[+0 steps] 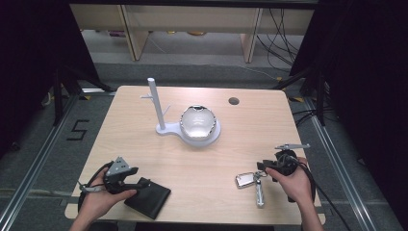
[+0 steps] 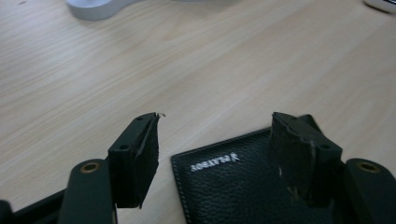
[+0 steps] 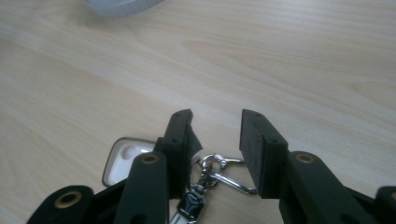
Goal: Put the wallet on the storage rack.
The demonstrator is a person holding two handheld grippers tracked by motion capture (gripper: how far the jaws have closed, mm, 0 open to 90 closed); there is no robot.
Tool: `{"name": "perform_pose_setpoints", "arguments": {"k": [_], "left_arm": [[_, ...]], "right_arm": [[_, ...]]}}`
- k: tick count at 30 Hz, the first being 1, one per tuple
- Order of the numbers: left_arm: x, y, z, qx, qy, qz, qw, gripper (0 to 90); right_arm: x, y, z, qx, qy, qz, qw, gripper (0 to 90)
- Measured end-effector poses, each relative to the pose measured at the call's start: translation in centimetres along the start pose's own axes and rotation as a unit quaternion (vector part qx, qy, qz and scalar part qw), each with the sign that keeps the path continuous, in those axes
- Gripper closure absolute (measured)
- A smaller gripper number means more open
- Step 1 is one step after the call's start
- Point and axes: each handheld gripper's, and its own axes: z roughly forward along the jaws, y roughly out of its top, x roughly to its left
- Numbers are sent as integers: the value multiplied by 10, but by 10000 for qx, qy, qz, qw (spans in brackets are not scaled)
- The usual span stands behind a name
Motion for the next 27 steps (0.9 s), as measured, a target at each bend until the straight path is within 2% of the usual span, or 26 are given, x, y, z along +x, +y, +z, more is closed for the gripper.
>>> {"name": "perform_pose_setpoints", "arguments": {"k": [2, 3, 4, 5, 7, 9, 10, 11, 12, 13, 14, 15, 17, 20, 21, 22, 23, 24, 25, 27], "left_arm": [[-7, 3, -3, 88, -32, 150, 9998, 328], [-12, 4, -5, 89, -96, 219, 9997, 326], [-17, 5, -5, 17, -129, 236, 9996, 325], [-22, 6, -5, 37, -166, 317, 9994, 323], [-32, 7, -5, 188, -341, 532, 9978, 320], [-42, 6, -2, 318, -468, 614, 9965, 321], [-46, 6, 0, 427, -477, 702, 9955, 322], [-50, 5, 2, 498, -458, 771, 9947, 327], [-55, 3, 3, 620, -407, 797, 9941, 331], [-57, 2, 5, 685, -389, 885, 9930, 331], [-60, 1, 6, 757, -368, 977, 9917, 331], [-64, -1, 7, 787, -344, 939, 9919, 328], [-68, -4, 8, 884, -287, 984, 9908, 321], [-75, -10, 11, 994, -256, 875, 9909, 307], [-76, -11, 11, 1040, -244, 967, 9896, 303], [-77, -13, 12, 1103, -191, 1044, 9882, 299], [-79, -15, 14, 1127, -169, 1005, 9884, 294], [-80, -16, 14, 1105, -152, 1100, 9877, 290], [-80, -16, 15, 1128, -99, 1101, 9874, 287], [-82, -17, 16, 1091, -104, 980, 9891, 286]], "right_arm": [[3, 0, -1, 35, -9, 57, 10000, 643], [3, 1, 0, -11, 0, -57, 10000, 642], [3, 2, 0, -15, 38, -39, 10000, 641], [3, 1, 1, -62, -5, -127, 9999, 639], [5, 3, -1, 54, 77, 14, 10000, 637], [9, 3, -1, 150, -47, 149, 9998, 634], [7, 3, 0, 22, 29, -6, 10000, 633], [8, 3, 1, -16, 57, -60, 10000, 631], [9, 2, 0, 30, 75, -4, 10000, 630], [8, 2, 1, -1, 96, -55, 9999, 629], [8, 2, 0, 26, 65, -7, 10000, 629], [7, 2, 1, -6, 45, -36, 10000, 628], [6, 2, 1, -11, 98, -60, 9999, 627], [6, 2, 1, -7, 101, -51, 9999, 624], [6, 2, 1, 17, 121, -42, 9999, 623], [9, 2, 0, 169, 68, 170, 9997, 623], [9, 2, 0, 165, 93, 132, 9997, 622], [8, 2, 1, 148, 108, 94, 9998, 621], [9, 2, 1, 155, 60, 110, 9998, 620], [9, 2, 1, 173, 51, 152, 9997, 617]]}}
